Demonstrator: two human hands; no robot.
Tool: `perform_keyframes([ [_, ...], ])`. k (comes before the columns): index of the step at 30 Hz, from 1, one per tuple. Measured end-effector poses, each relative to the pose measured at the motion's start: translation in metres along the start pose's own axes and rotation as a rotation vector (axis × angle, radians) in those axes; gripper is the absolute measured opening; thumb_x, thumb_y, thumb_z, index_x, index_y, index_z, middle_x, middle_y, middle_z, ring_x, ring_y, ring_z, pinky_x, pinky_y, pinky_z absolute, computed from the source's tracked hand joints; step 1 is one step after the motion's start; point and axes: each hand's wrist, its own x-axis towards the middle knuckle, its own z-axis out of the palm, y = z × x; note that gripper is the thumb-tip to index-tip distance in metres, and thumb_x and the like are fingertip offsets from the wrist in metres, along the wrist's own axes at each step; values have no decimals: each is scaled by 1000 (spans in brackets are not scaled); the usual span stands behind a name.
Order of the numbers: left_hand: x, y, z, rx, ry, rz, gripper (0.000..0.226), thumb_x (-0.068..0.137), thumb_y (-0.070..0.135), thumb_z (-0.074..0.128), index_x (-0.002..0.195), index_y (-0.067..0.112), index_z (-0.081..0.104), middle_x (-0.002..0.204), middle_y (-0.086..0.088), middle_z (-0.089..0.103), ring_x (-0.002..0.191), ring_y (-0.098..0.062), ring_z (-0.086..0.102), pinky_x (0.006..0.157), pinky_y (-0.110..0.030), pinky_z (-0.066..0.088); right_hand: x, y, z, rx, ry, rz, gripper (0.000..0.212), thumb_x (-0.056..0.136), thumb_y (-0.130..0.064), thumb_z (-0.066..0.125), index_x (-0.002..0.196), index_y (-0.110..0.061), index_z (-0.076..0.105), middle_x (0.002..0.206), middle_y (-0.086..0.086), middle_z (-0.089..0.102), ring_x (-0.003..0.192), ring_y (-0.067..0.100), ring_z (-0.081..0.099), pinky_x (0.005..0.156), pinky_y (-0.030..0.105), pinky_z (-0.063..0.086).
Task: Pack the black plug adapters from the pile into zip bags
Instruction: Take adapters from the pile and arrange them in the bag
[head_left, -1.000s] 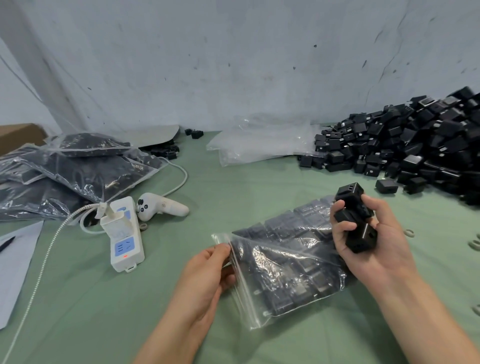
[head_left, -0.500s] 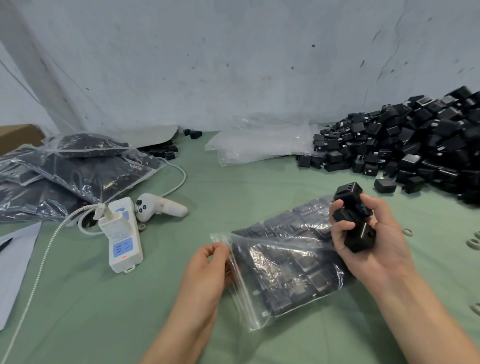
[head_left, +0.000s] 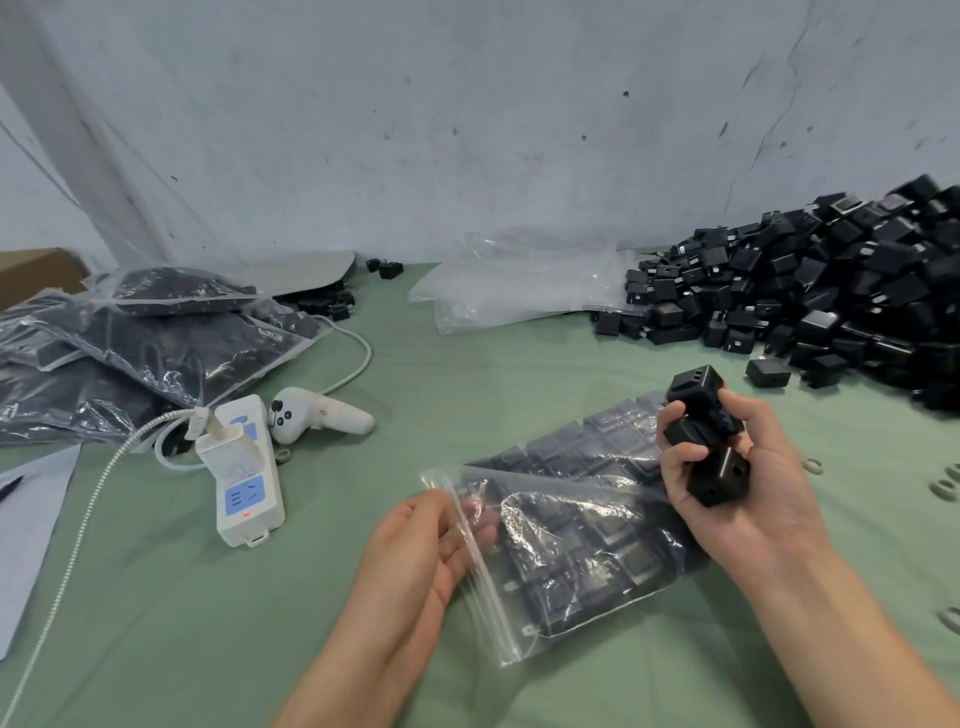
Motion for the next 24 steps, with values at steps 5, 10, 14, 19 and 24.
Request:
perform_keyframes([
  [5,-2,5,-2,-71,-89,-63,23,98,12,54,112,-6,58,104,-25,73,92,-32,74,76,-38,63,0,0,0,-11,7,1,24,88,-21,65,111,-19,56,97,4,69,83,11,65,47,13,44],
  [10,-4,2,1,0,-110,-63,18,96,5,57,109,-8,57,102,-19,75,94,-25,74,78,-35,62,0,2,1,-21,11,5,25,88,-21,65,111,-18,56,98,5,69,83,12,66,46,14,45],
  [14,-4,4,10,-97,-173,-126,15,101,3,44,108,-9,50,105,-25,72,96,-36,73,72,-40,63,0,3,1,-19,12,0,30,84,-20,68,112,-18,57,101,4,69,84,12,66,48,13,44],
  [19,-11,7,15,-317,-256,-246,10,99,3,40,90,7,43,112,-33,67,105,-45,67,77,-49,60,-1,2,0,-24,12,7,25,86,-21,68,109,-18,59,102,4,69,84,12,66,47,14,45],
  [24,-6,10,6,-220,-241,-192,9,98,7,46,91,4,50,108,-31,70,97,-41,71,73,-44,63,0,4,6,-74,2,-4,38,78,-20,71,114,-20,58,98,6,71,81,13,67,45,14,43],
])
